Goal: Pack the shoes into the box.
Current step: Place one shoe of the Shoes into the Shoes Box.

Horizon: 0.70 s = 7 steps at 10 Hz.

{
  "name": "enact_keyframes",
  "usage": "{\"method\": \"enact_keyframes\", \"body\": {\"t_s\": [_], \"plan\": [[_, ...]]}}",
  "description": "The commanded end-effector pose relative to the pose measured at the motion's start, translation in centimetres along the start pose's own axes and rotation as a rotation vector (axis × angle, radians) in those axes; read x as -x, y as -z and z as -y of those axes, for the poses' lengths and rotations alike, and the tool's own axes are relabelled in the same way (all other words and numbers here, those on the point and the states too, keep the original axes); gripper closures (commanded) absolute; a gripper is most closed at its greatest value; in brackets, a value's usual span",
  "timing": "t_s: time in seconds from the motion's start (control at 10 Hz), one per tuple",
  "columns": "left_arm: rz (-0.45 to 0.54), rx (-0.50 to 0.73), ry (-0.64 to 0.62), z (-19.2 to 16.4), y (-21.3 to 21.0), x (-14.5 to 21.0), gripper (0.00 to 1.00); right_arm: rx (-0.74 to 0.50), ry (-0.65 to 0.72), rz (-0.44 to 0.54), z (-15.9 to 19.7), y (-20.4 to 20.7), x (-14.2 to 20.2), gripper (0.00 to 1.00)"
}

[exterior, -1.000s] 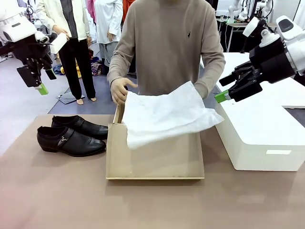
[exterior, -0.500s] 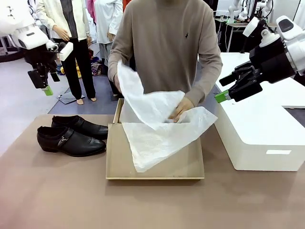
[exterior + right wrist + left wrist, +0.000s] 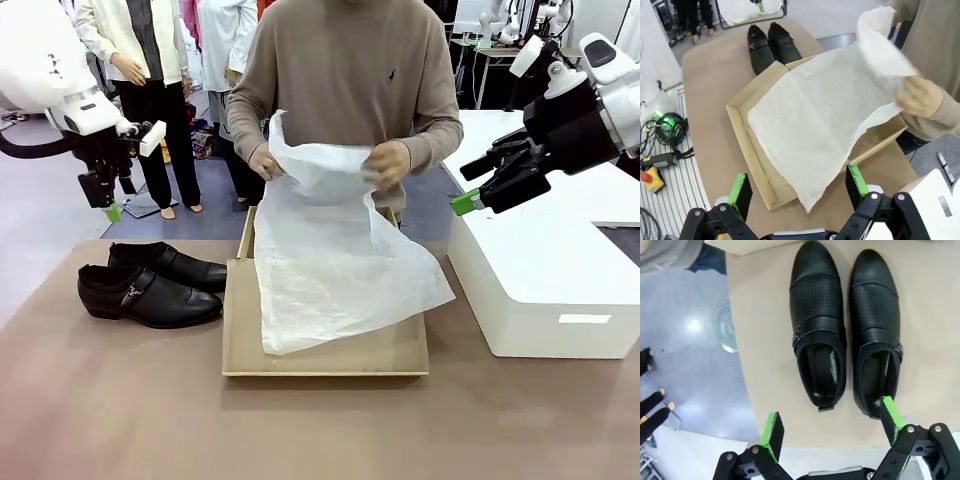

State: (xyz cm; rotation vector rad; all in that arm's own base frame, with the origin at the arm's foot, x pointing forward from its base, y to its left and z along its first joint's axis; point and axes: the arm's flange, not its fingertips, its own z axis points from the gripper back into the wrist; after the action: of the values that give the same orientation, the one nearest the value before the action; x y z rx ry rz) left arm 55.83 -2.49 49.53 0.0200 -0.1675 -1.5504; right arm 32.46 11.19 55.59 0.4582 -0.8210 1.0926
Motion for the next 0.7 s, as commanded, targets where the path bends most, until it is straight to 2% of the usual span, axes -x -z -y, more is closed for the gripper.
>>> {"method": "enact_keyframes", "body": {"t_s": [0.0, 0.2, 0.3, 0.6], "plan": [[0.011, 0.012, 0.01, -0.9, 0.4, 0.4, 0.0, -0.012, -0.02, 0.021, 0.3, 0.2, 0.0, 0.0], [0.038, 0.028, 0.045, -0.6, -0.1, 0.2, 0.0, -0.012, -0.02, 0.021, 0.3, 0.2, 0.0, 0.0], [-0.002, 0.019, -0.005, -0.5, 1.2, 0.2, 0.0, -0.012, -0.02, 0.021, 0.3, 0.2, 0.0, 0.0], [-0.002, 0.019, -0.005, -0.5, 1.2, 0.2, 0.0, -0.012, -0.02, 0.021, 0.3, 0.2, 0.0, 0.0]]}}
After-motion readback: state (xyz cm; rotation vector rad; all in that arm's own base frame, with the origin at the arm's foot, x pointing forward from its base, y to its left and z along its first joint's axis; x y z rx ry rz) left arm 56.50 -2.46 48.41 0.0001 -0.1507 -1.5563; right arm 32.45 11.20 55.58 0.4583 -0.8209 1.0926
